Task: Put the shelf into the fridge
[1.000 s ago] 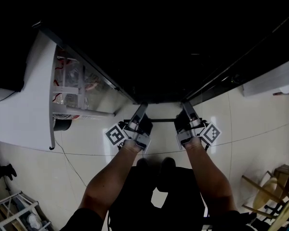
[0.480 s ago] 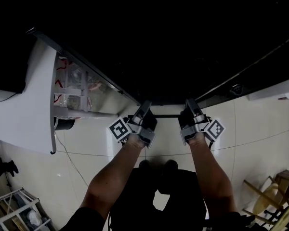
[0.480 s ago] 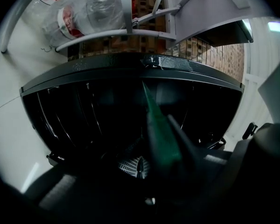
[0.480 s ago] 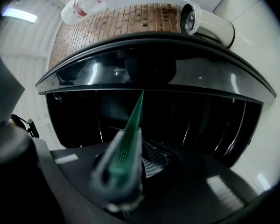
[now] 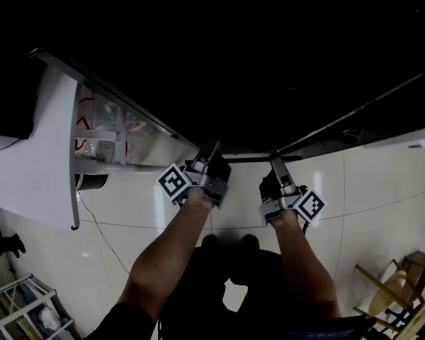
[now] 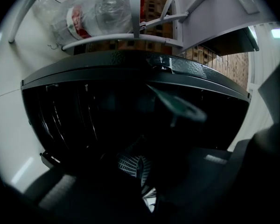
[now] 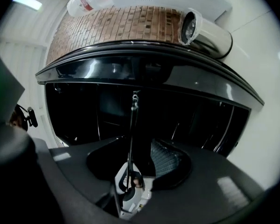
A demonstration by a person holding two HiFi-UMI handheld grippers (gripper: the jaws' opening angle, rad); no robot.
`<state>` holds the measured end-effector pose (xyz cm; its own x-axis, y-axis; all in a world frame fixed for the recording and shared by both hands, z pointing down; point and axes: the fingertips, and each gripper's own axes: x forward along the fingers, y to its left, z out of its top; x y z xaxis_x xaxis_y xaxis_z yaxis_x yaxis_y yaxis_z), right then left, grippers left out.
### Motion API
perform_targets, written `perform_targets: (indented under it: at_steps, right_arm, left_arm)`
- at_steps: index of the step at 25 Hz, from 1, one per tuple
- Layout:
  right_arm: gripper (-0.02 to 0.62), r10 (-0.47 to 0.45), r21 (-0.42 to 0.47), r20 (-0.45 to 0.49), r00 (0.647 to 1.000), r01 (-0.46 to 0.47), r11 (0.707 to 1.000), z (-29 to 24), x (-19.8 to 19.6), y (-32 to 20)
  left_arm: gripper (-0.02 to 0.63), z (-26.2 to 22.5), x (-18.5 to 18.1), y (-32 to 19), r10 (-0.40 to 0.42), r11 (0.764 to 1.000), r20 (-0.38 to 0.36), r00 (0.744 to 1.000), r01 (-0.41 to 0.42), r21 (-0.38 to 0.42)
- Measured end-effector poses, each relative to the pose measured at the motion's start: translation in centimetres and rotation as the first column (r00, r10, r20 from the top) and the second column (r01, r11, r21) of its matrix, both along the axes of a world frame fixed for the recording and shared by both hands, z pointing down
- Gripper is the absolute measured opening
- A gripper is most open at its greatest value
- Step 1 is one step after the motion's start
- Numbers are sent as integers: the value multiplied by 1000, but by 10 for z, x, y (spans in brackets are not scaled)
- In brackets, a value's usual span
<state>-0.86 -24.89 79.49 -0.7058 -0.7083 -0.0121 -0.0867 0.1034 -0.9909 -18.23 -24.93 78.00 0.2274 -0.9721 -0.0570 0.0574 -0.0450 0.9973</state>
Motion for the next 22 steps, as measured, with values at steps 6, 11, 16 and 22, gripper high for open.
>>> perform_targets:
  at_steps: [6, 11, 16, 22]
  right_arm:
    - [43, -39, 36, -30, 999, 40, 999, -12, -17, 1]
    - [35, 25, 1, -38, 999, -25, 1000, -14, -16, -11]
    - [35, 64, -10, -26, 998, -64, 998, -14, -20, -32]
    - [43, 54, 21, -97, 994, -52, 998, -16, -25, -48]
  left_arm:
    - [12, -1, -8, -8, -24, 1000, -21, 999, 24, -15]
    - [102, -4, -11, 4, -60, 997, -58, 996, 58, -47]
    - [18, -6, -3, 29, -111, 987, -40, 993, 106, -121]
    - [15, -7, -10, 9, -82, 993, 39, 996, 85, -76]
